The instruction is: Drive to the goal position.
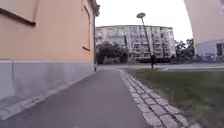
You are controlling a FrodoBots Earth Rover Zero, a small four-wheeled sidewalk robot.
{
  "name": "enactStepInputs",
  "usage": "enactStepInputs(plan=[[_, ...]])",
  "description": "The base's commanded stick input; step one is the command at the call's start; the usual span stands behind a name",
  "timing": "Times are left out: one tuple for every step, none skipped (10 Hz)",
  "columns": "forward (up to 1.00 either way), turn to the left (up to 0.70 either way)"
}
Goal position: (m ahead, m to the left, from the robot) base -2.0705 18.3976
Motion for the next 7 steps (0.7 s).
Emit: enactStepInputs(plan=[[0.45,0.00],[0.45,0.00],[0.45,0.00],[0.45,0.00],[0.45,0.00],[0.45,0.00],[0.45,0.00]])
